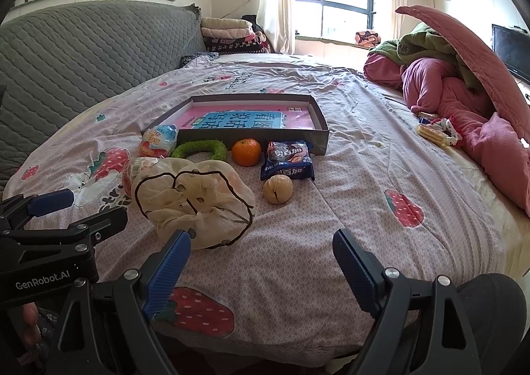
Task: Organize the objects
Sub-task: 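Move left tool toward red wrapped ball while right tool approaches cream scrunchie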
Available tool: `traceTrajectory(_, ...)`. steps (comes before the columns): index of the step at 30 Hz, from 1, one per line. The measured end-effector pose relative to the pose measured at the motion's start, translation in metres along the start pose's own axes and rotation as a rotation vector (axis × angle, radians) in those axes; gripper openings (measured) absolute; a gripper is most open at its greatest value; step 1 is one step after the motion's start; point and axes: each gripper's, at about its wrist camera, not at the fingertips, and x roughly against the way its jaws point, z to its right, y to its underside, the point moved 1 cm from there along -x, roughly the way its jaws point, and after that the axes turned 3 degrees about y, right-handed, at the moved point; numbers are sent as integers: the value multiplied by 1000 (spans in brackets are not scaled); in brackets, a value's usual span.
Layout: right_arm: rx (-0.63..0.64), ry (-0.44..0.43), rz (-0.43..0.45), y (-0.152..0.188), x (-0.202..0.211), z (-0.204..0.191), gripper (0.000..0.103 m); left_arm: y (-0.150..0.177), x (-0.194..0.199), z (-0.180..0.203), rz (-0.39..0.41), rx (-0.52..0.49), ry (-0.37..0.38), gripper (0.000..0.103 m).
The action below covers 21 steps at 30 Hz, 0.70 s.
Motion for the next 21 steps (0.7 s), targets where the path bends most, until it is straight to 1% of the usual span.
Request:
traceTrajectory(11,0,4,2,-1,0,1,87,1,0,1,-2,0,8,90)
traceTrajectory(21,-24,2,-7,-1,-2,7,87,0,-1,-1,4,12,22,90)
